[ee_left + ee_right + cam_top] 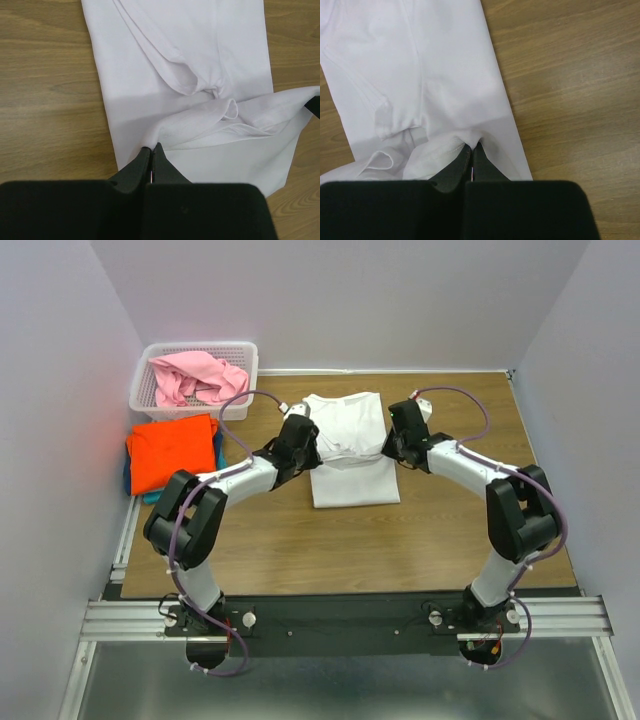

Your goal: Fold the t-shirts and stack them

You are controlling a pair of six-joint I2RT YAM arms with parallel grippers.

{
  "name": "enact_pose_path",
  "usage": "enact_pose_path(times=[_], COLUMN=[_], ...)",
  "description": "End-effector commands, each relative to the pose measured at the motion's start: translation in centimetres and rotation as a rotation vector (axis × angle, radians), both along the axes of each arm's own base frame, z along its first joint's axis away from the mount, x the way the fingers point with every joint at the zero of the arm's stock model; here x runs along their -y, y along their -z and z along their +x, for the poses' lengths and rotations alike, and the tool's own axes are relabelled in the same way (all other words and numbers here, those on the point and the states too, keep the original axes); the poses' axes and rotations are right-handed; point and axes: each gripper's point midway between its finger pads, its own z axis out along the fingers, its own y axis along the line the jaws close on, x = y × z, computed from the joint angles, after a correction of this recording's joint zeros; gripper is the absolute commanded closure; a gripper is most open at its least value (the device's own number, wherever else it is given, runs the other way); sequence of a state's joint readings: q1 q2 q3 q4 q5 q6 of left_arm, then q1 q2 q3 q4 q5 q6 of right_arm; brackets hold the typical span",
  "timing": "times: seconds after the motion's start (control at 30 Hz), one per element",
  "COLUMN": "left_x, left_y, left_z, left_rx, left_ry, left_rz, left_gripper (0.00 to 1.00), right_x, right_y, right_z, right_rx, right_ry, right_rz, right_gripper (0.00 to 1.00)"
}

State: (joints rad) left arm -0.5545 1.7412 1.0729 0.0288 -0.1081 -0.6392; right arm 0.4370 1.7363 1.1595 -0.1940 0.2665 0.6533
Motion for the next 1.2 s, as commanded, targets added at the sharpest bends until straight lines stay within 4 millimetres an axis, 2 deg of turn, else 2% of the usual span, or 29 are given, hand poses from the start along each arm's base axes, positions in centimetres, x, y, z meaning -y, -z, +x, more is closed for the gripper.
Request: enact_pose_path(times=[0.0, 0.23, 0.53, 0.67, 0.73, 0.77, 0.8, 0.83, 0.93, 0.97, 1.03, 1.07, 1.1, 1.13, 1.17], left_x=[0.1, 0.2, -0.1, -0.3, -0.2, -0.2, -0.1, 0.0, 0.2, 0.3, 0.1, 0.1, -0.1, -0.3, -0.1], left_y=[-0.1, 0.8, 1.3, 1.1, 0.5, 0.0, -0.2, -0.8, -2.0, -2.3, -3.4, -3.8, -4.4, -4.6, -5.6], left_z=[1.2, 2.1, 2.8, 2.9, 3.0, 3.1, 3.1, 3.2, 3.1, 3.0, 2.6, 2.4, 1.9, 1.5, 1.0], left_rx=[0.014, 0.002, 0.000, 0.007, 0.018, 0.028, 0.033, 0.043, 0.063, 0.068, 0.084, 0.091, 0.101, 0.103, 0.123], left_ry=[0.015, 0.016, 0.016, 0.017, 0.020, 0.023, 0.026, 0.027, 0.039, 0.041, 0.040, 0.041, 0.036, 0.031, 0.035], left_rz=[-0.008, -0.013, -0.004, 0.001, -0.005, -0.008, -0.015, -0.022, -0.043, -0.048, -0.062, -0.066, -0.074, -0.077, -0.088], left_gripper=[1.00, 0.99, 0.86, 0.70, 0.56, 0.37, 0.28, 0.19, 0.14, 0.13, 0.09, 0.05, 0.05, 0.05, 0.04], right_x=[-0.7, -0.4, -0.1, -0.2, -0.1, 0.0, 0.1, 0.2, 0.1, 0.0, 0.1, 0.0, -0.1, -0.3, -0.4], right_y=[0.4, 0.8, 2.1, 1.8, 1.3, 0.8, 0.0, -0.4, -1.7, -2.1, -3.3, -3.4, -4.5, -4.5, -4.2], right_z=[1.4, 2.0, 2.5, 2.8, 3.1, 3.1, 3.2, 3.3, 3.1, 2.9, 2.1, 1.8, 1.4, 1.0, 0.3], right_rx=[0.000, 0.003, -0.026, -0.019, -0.006, 0.005, 0.023, 0.031, 0.054, 0.061, 0.078, 0.078, 0.094, 0.091, 0.078], right_ry=[-0.018, 0.004, 0.017, 0.013, 0.018, 0.022, 0.027, 0.029, 0.014, 0.010, -0.004, -0.011, -0.024, -0.037, -0.055], right_rz=[0.021, 0.005, 0.011, 0.015, 0.010, 0.013, 0.014, 0.012, 0.022, 0.030, 0.052, 0.057, 0.076, 0.084, 0.091], right_gripper=[0.97, 0.93, 0.91, 0.81, 0.81, 0.72, 0.66, 0.50, 0.43, 0.34, 0.25, 0.10, 0.00, 0.00, 0.00])
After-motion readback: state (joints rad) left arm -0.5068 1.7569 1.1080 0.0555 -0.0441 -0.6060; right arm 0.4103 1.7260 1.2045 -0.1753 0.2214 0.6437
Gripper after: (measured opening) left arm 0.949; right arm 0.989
